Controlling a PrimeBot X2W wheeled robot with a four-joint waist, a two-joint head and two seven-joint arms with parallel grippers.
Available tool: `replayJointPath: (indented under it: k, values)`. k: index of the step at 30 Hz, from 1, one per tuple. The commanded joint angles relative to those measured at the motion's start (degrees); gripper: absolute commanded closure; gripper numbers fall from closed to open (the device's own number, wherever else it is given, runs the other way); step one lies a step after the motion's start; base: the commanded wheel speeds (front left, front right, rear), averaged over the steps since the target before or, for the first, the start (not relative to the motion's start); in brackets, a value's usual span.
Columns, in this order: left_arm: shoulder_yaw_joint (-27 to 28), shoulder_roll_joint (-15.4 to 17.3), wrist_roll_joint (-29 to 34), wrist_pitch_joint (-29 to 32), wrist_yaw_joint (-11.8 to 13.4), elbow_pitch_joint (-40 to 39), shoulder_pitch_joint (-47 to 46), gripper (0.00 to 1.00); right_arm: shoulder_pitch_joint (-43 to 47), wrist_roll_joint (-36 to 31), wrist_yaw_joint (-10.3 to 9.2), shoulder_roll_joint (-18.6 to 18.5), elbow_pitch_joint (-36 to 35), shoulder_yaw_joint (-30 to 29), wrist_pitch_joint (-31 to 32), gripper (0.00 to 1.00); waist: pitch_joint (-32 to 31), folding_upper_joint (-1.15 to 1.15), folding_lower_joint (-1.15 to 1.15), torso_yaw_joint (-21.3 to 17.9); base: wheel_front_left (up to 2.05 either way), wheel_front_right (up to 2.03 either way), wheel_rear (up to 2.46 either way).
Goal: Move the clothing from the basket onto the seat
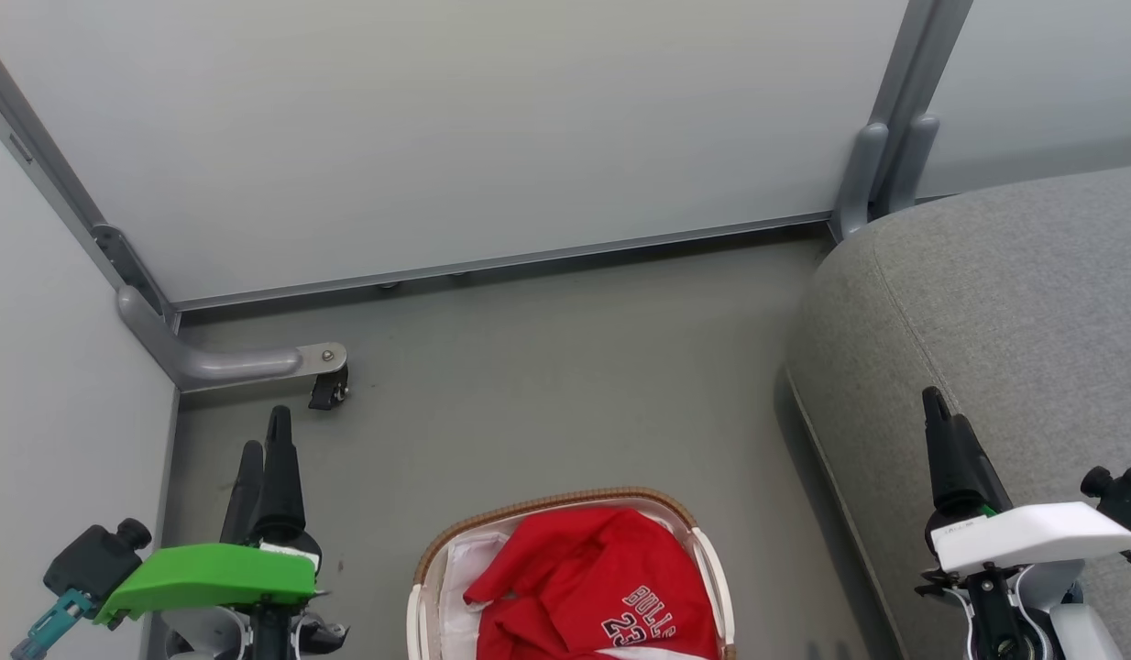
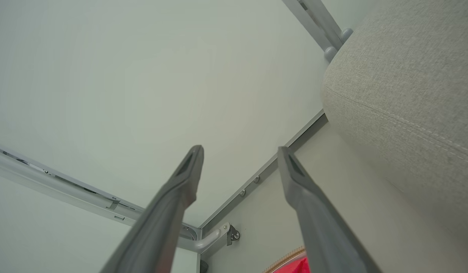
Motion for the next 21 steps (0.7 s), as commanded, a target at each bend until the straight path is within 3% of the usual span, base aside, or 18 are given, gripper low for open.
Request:
replayJointPath:
  k: [1,12,21]
  values:
    - [-0.3,0.3,2.6,-0.6,0.3,-1.2,0.2,0.0,0.1,-2.2,0.02,-0.4,-0.7,0.2,-0.7,0.0,0.0,0.0,0.0,0.0,0.0,0.0,0.0]
    - [-2.5,0.4,14.5,-2.6,1.3,-1.6,1.4,0.0,0.5,-12.1,0.03,-0.5,-0.1,1.2,-2.7,0.0,0.0,0.0,0.0,0.1,0.0,0.0,0.0]
    - [-2.5,0.5,20.3,-4.0,1.9,0.4,2.8,0.0,0.9,-18.9,0.03,-0.6,1.1,2.4,-4.1,0.0,-0.1,0.0,0.0,0.2,0.0,0.0,0.0]
